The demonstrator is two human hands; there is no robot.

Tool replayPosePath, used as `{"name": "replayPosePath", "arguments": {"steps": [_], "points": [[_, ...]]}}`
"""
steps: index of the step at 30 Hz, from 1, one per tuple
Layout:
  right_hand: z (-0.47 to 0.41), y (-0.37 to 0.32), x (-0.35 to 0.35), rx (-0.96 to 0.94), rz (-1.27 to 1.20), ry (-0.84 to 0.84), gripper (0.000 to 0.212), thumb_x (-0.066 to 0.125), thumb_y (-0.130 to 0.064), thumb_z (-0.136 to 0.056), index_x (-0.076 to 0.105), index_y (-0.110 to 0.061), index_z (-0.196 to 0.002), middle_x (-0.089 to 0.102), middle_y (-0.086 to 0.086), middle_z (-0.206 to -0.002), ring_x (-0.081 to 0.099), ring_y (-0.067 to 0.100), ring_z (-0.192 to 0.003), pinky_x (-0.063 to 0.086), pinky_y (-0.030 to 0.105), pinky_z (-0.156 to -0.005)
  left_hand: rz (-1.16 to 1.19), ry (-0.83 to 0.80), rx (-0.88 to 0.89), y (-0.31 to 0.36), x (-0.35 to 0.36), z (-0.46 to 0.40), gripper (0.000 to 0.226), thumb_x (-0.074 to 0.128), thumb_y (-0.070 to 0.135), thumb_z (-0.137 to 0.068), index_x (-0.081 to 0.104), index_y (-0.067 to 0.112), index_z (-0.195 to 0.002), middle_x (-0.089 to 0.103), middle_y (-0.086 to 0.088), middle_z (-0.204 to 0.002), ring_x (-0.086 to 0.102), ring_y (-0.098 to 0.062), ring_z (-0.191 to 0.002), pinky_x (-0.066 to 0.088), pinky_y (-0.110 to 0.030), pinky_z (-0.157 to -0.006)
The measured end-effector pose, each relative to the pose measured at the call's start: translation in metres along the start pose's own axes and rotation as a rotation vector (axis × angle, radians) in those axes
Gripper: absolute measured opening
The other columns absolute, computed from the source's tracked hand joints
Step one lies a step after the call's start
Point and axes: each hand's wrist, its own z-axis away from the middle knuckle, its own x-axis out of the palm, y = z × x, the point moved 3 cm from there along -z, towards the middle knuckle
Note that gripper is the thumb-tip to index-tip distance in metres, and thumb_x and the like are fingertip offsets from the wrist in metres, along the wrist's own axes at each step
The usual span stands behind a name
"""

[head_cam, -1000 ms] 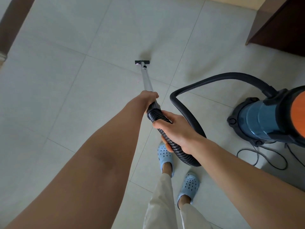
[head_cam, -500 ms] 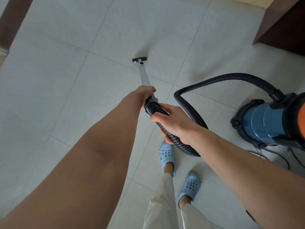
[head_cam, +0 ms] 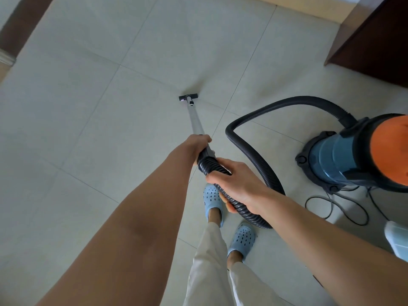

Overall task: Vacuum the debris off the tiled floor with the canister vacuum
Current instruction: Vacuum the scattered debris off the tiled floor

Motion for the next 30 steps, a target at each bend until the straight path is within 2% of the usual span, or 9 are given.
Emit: {"name": "replayPosePath", "arguments": {"steps": [8, 13, 17, 22, 26, 30], "points": [[0.022, 0.023, 0.013, 0.004, 0.056, -0.056, 0.019, 0.062, -0.013, -0.09, 0.069, -0.021, -0.105, 0.044, 0.007, -0.05, 0.037, 0.019, -0.035, 0.035, 0.022, -0.037, 0.046, 0.008, -0.013, -0.038, -0.004, 0.017, 0.038, 0.051, 0.014, -0.098, 0.046, -0.006, -0.13, 0.058, -0.015, -0.069, 0.059, -0.023, -0.057, 0.05, -0.031, -0.052], [0.003, 0.017, 0.028, -0.01, 0.083, -0.063, 0.019, 0.064, -0.017, -0.087, 0.07, -0.026, -0.103, 0.046, 0.006, -0.051, 0.04, 0.023, -0.044, 0.038, 0.026, -0.042, 0.056, 0.042, -0.018, -0.035, -0.026, 0.005, 0.041, 0.053, 0.016, -0.097, 0.047, -0.007, -0.13, 0.06, -0.016, -0.074, 0.06, -0.021, -0.054, 0.05, -0.026, -0.043], [-0.024, 0.006, 0.041, -0.018, 0.114, -0.089, 0.022, 0.064, -0.019, -0.086, 0.069, -0.028, -0.105, 0.046, 0.008, -0.056, 0.04, 0.021, -0.038, 0.037, 0.025, -0.041, 0.075, 0.081, -0.008, -0.027, -0.05, -0.013, 0.041, 0.052, 0.015, -0.098, 0.046, -0.007, -0.131, 0.058, -0.016, -0.073, 0.058, -0.021, -0.053, 0.048, -0.023, -0.034], [-0.047, -0.008, 0.058, -0.034, 0.185, -0.135, 0.027, 0.063, -0.023, -0.083, 0.067, -0.03, -0.109, 0.049, 0.006, -0.056, 0.044, 0.022, -0.036, 0.041, 0.028, -0.044, 0.134, 0.097, -0.019, -0.024, -0.078, -0.026, 0.041, 0.052, 0.016, -0.098, 0.048, -0.008, -0.131, 0.058, -0.014, -0.071, 0.058, -0.022, -0.053, 0.049, -0.029, -0.045], [-0.047, -0.007, 0.061, -0.017, 0.251, -0.142, 0.037, 0.062, -0.026, -0.081, 0.065, -0.037, -0.116, 0.05, 0.002, -0.051, 0.046, 0.023, -0.039, 0.042, 0.028, -0.044, 0.178, 0.095, -0.033, -0.03, -0.082, -0.019, 0.042, 0.051, 0.016, -0.099, 0.046, -0.007, -0.134, 0.057, -0.014, -0.074, 0.058, -0.02, -0.056, 0.048, -0.023, -0.036], [-0.031, 0.001, 0.054, -0.012, 0.318, -0.107, 0.044, 0.061, -0.032, -0.072, 0.064, -0.045, -0.114, 0.052, 0.001, -0.055, 0.05, 0.027, -0.048, 0.043, 0.03, -0.05, 0.262, 0.066, -0.041, -0.04, -0.068, -0.002, 0.04, 0.05, 0.015, -0.1, 0.044, -0.008, -0.132, 0.054, -0.016, -0.078, 0.056, -0.02, -0.059, 0.046, -0.022, -0.031]]}}
